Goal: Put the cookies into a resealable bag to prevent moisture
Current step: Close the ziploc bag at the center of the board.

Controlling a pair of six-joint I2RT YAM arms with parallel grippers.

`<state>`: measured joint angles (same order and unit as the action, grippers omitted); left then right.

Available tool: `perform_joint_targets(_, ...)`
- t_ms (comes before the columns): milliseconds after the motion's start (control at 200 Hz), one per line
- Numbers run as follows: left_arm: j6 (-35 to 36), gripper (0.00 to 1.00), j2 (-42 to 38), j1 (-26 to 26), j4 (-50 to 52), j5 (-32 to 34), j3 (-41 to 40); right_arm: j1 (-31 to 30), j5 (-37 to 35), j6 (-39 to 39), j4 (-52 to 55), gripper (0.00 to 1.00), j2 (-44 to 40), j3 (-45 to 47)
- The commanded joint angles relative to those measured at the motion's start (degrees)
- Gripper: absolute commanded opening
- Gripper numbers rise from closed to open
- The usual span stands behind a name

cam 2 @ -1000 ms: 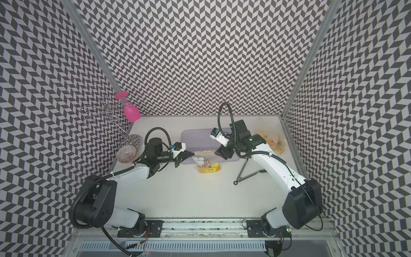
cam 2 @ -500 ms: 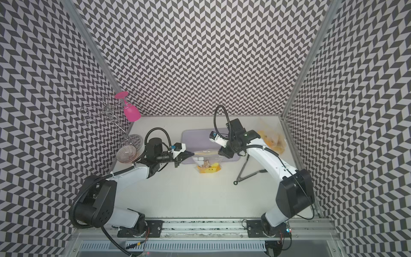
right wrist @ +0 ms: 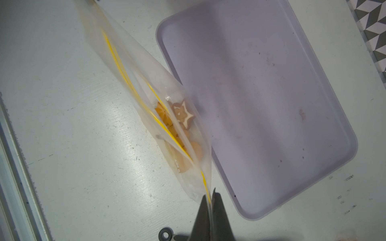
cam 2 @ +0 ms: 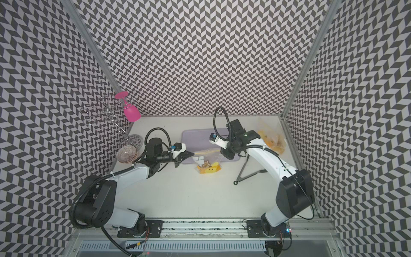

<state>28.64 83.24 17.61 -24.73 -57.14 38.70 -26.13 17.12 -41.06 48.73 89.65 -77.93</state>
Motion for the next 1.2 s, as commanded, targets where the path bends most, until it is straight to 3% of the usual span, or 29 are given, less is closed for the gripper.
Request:
perform_joint_targets(0,0.57,0.00,-0.06,0.21,0.27,-0.14,1.14,-0.03,3.07,-1.13,-1.44,0.11,-2.55,0.84)
perform_joint_targets(65,0.67,0.00,-0.22,0.23,0.28,-0.42,1.07,-0.02,4.04,-1.43,-2.25,0.17,-2.79,1.80)
perform_joint_targets(195,1.05,0.00,-0.60,0.19,0.30,-0.68,0.96,-0.24,3.91,-1.64,-2.44,0.19,-1.53,1.99)
perform_joint_targets(225,1.14,0.00,-0.65,0.23,0.30,-0.73,0.79,-0.29,4.22,-1.78,-2.06,0.15,-1.11,1.56)
perform_joint_targets(270,1.15,0.00,-0.63,0.24,0.31,-0.84,0.81,-0.52,5.19,-2.37,-1.06,0.00,-0.32,0.59)
perform_joint_targets(385,1.30,0.00,-0.55,0.21,0.32,-0.69,1.00,-1.04,7.67,-3.42,1.58,0.00,1.71,-2.65)
perform_joint_targets(476,1.38,0.00,-0.72,0.19,0.42,-0.62,0.93,-1.98,8.25,-3.52,1.91,0.23,2.67,-3.00)
perform_joint_targets(561,1.44,0.00,-0.93,0.21,0.43,-0.43,1.02,-3.08,7.27,-3.24,1.54,0.30,3.44,-2.42)
perform_joint_targets(586,1.42,0.00,-0.96,0.16,0.40,-0.35,0.96,-3.31,6.78,-3.13,1.59,0.27,3.67,-2.33)
perform_joint_targets(636,1.46,0.00,-0.91,0.15,0.47,-0.34,0.96,-3.64,5.74,-2.81,2.07,0.00,4.39,-2.86)
perform_joint_targets(751,1.46,0.00,-0.97,0.14,0.39,-0.27,0.95,-4.42,5.64,-2.80,3.21,0.00,4.95,-4.50)
perform_joint_targets(791,1.42,0.00,-0.93,0.15,0.39,-0.25,0.97,-4.66,5.49,-2.70,2.66,0.19,4.77,-4.44)
perform_joint_targets(841,1.46,0.00,-0.97,0.08,0.39,-0.25,0.90,-4.93,5.46,-2.64,2.27,0.22,4.60,-4.29)
perform_joint_targets(871,1.44,0.00,-1.05,0.08,0.39,-0.25,0.88,-5.13,5.40,-2.58,2.25,0.20,4.62,-4.36)
perform_joint_targets(906,1.43,0.00,-1.06,0.15,0.37,-0.20,0.78,-5.31,5.54,-2.65,2.32,0.00,4.64,-4.33)
perform_joint_targets(996,1.49,0.00,-1.32,0.10,0.34,-0.16,0.74,-5.83,6.08,-2.85,2.15,0.00,4.32,-4.42)
perform_joint_targets(1021,1.50,0.00,-1.29,0.09,0.30,-0.16,0.68,-5.99,5.85,-2.76,1.77,0.15,4.19,-4.29)
perform_joint_targets(1046,1.50,0.00,-1.33,0.14,0.35,-0.17,0.67,-6.20,5.61,-2.77,1.45,0.19,3.97,-4.16)
perform_joint_targets(1071,1.50,0.00,-1.44,0.14,0.24,-0.25,0.62,-6.34,5.67,-2.78,1.16,0.15,3.73,-4.01)
perform_joint_targets(1101,1.50,0.00,-1.49,0.11,0.26,-0.33,0.58,-6.59,5.76,-2.80,1.03,0.00,3.63,-4.13)
perform_joint_targets(1192,1.68,0.00,-1.76,0.12,0.21,-0.46,0.33,-7.02,7.18,-2.82,0.54,0.00,3.44,-4.25)
